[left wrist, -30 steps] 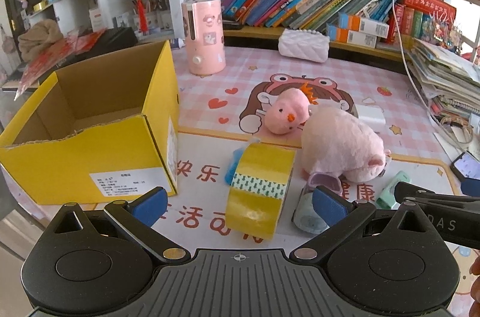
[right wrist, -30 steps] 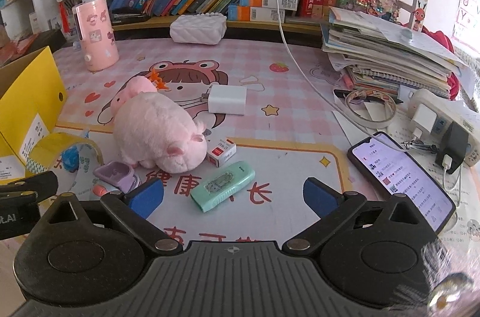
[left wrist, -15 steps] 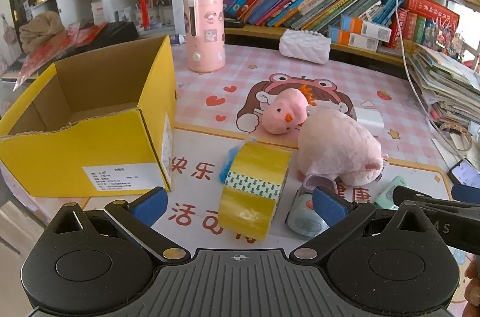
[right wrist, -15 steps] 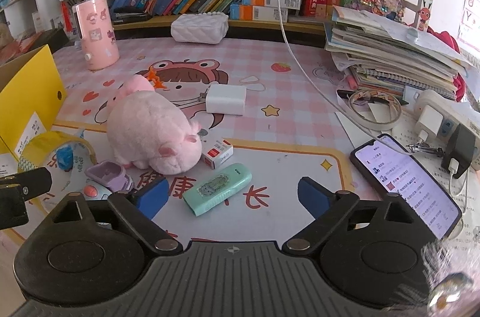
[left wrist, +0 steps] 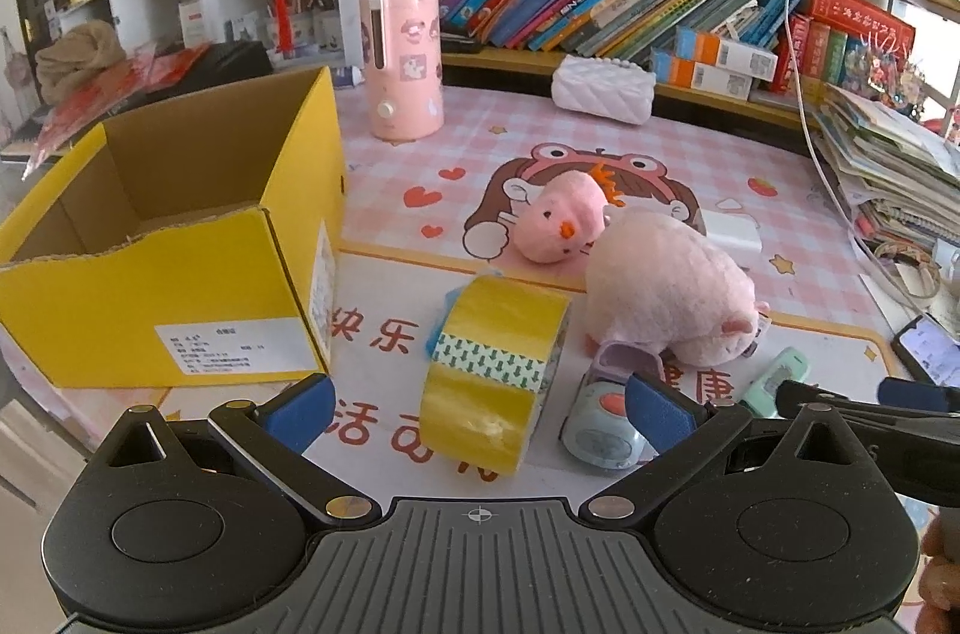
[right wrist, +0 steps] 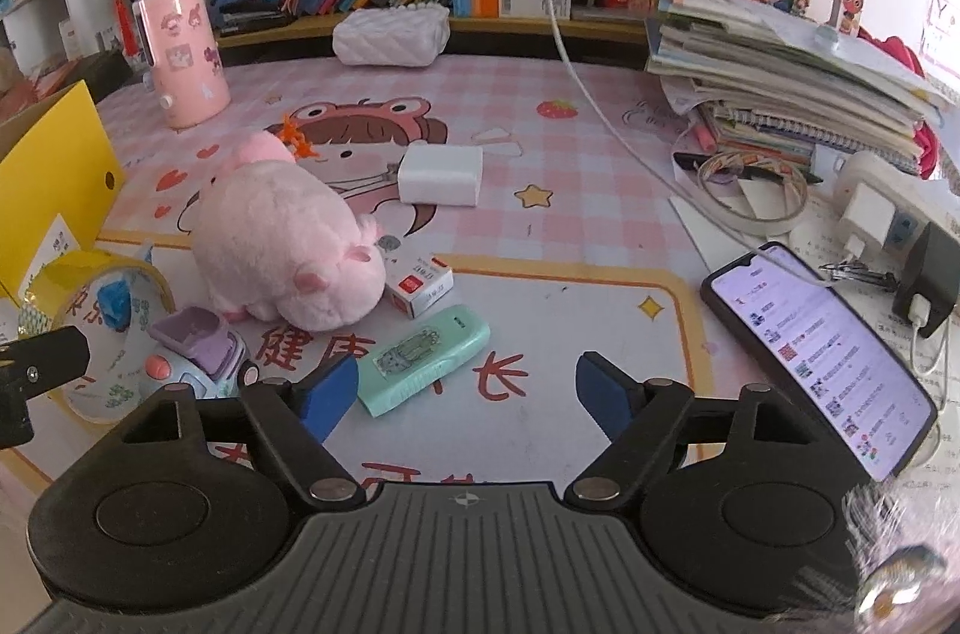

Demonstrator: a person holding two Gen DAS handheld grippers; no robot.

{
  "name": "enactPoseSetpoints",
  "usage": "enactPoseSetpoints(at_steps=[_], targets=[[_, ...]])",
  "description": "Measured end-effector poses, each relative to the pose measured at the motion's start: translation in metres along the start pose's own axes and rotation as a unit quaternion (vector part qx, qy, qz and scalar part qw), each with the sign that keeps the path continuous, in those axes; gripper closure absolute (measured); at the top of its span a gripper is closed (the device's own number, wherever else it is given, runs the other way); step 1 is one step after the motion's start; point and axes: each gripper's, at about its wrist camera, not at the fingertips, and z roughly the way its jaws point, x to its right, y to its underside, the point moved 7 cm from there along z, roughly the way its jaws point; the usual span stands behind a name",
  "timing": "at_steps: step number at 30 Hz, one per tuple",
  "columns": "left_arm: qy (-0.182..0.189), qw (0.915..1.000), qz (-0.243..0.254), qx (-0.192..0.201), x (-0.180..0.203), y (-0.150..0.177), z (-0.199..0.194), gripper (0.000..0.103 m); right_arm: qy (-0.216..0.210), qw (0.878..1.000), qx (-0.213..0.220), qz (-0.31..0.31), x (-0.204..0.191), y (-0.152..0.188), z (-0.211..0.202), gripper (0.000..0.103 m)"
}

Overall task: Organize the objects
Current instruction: 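Grasp the yellow tape roll with the left tool while the right tool grasps the mint-green eraser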

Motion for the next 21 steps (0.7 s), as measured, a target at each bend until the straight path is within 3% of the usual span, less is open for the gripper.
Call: enactPoseSetpoints(at_steps=[7, 14, 21], targets=[[0.013, 0.9999, -0.007, 0.006, -0.005, -0.004, -0.001, 0.0, -0.013, 1.0, -0.008, -0.013, -0.013, -0.002, 0.017, 0.024], [0.003, 0.9999, -0.01, 0.005, -0.014, -0.008, 0.003, 0.0, -0.018, 0.999, -0.029, -0.016, -0.022, -0.007, 0.041, 0.024], [-0.011, 0.9999, 0.0, -0.013, -0.013, -0.009, 0.018, 0.0, -0.011, 0.999, -0.039, -0.029, -0.021, -0.009, 0.052, 0.05]])
